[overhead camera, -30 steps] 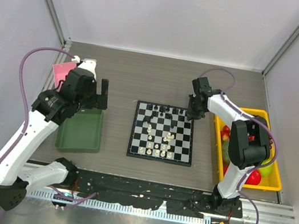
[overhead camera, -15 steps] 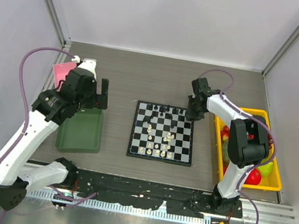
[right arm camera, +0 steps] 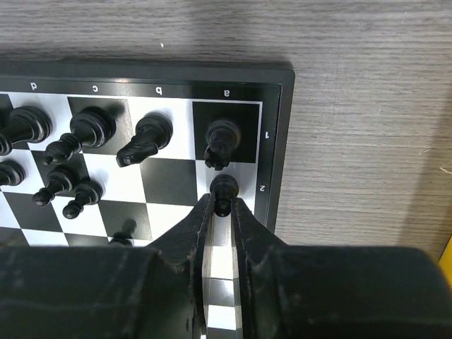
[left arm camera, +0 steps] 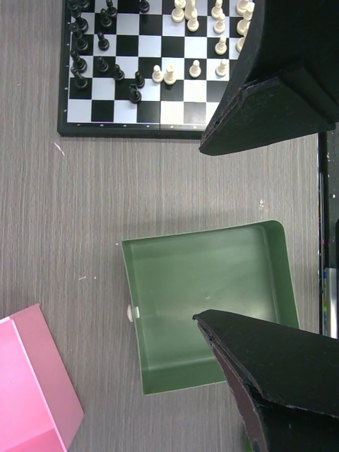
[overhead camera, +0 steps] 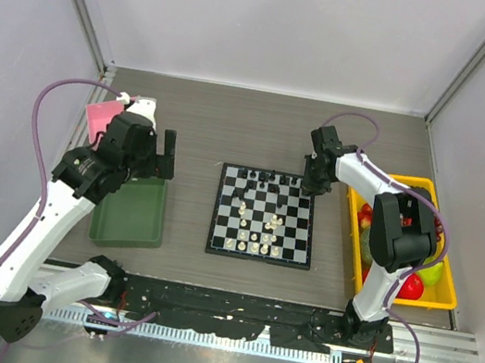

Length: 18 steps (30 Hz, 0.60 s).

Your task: Set up the chess pieces on the board

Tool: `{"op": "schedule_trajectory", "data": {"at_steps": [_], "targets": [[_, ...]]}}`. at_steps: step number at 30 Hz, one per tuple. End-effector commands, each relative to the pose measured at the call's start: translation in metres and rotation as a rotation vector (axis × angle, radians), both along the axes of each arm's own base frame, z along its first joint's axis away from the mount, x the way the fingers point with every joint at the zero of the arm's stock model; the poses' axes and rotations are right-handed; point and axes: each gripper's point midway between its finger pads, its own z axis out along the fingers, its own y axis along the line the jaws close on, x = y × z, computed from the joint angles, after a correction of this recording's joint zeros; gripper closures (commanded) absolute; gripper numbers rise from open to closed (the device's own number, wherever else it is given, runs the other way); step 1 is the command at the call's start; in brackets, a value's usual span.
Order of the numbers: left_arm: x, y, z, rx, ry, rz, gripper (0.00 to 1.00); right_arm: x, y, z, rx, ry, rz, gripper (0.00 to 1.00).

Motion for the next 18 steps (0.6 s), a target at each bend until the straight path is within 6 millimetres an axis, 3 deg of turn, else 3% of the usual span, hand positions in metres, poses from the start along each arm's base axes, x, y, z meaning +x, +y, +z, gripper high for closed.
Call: {"op": "schedule_trajectory", "data": {"at_steps": [1, 9, 18], "targets": [[0.003, -0.001, 0.010, -0.025, -0.047, 0.003, 0.01, 0.002, 0.002, 0.012, 0.014, -0.024, 0.012, 0.82], [0.003, -0.002, 0.009, -0.028, -0.042, -0.003, 0.01, 0.001, 0.000, 0.014, 0.007, -0.018, 0.007, 0.75], [0.005, -0.005, 0.007, -0.037, -0.038, -0.008, 0.01, -0.006, 0.013, 0.046, -0.009, -0.096, 0.039, 0.54]]}}
